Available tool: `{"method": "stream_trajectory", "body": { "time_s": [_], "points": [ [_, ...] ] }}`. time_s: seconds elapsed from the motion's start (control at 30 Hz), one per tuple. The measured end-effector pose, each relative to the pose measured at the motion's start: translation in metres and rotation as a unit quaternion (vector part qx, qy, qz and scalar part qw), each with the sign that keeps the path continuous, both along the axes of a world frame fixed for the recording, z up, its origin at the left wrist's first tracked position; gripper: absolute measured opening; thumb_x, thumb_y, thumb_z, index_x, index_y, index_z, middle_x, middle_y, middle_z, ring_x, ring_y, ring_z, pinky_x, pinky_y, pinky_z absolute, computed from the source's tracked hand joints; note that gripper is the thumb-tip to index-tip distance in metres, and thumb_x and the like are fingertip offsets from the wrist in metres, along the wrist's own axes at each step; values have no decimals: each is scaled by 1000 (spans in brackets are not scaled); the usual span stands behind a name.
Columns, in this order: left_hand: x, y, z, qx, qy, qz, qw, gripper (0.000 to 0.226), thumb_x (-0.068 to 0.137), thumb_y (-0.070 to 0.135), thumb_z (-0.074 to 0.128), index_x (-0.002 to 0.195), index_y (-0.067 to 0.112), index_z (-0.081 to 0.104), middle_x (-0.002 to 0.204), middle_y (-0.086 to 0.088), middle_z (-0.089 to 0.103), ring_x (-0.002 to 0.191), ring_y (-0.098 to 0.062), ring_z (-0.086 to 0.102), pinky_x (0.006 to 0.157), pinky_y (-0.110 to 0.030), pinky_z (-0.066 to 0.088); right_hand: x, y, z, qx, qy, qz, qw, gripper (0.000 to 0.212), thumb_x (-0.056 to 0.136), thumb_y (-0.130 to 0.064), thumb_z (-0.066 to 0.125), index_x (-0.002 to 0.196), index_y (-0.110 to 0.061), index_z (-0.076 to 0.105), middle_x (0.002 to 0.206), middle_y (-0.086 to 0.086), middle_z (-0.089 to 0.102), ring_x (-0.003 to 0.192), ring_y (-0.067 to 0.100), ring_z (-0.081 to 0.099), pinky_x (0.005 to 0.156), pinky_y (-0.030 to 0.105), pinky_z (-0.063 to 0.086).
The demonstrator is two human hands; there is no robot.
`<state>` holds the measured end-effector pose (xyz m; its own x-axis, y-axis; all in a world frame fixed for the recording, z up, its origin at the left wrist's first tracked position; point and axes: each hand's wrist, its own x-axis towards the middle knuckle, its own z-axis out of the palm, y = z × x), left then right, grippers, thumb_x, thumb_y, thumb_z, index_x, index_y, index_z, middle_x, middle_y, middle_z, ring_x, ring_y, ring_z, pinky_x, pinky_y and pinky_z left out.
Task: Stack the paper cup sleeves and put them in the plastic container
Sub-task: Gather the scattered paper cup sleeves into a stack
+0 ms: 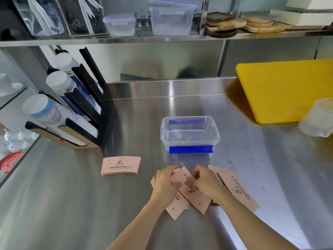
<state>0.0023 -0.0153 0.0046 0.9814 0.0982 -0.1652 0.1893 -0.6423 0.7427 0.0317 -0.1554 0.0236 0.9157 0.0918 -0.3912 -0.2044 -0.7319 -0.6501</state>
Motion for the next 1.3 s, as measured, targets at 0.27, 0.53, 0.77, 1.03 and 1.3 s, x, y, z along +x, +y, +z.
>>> {"method": "stream_trajectory", "body": {
  "time_s": [0.27,0.53,0.77,1.03,1.3],
  "points": [
    [10,9,24,-297,8,116,948,33,81,3,65,106,20,51,78,0,69,69,-15,67,66,-29,53,8,-3,23,147,-27,-18,989,26,83,-21,66,71,-15,43,74,2,64,64,15,63,58,26,45],
    [9,23,35,-244,-14,71,967,23,88,5,54,78,26,56,76,3,69,69,-15,66,64,-23,53,-1,6,19,336,47,-78,938,17,84,-10,65,76,-13,50,84,12,68,62,20,65,51,27,55],
    [11,54,38,-201,-83,197,956,9,91,13,51,89,19,58,92,-6,69,89,-25,65,68,-38,52,-16,28,12,-51,64,130,988,58,65,-50,73,108,-21,48,102,-5,59,91,14,60,81,35,53],
    [7,58,36,-204,-73,219,951,10,91,14,52,93,17,61,89,-3,68,80,-18,63,58,-25,45,-20,50,2,-186,68,200,960,64,67,-45,74,121,-19,54,122,3,61,109,24,60,91,37,51],
    [10,64,38,-202,-53,220,953,13,94,16,46,93,18,59,93,-5,67,82,-19,63,62,-29,46,4,25,15,215,184,-31,959,18,86,-7,62,71,-10,51,74,10,67,39,11,54,34,20,39]
  ]
}}
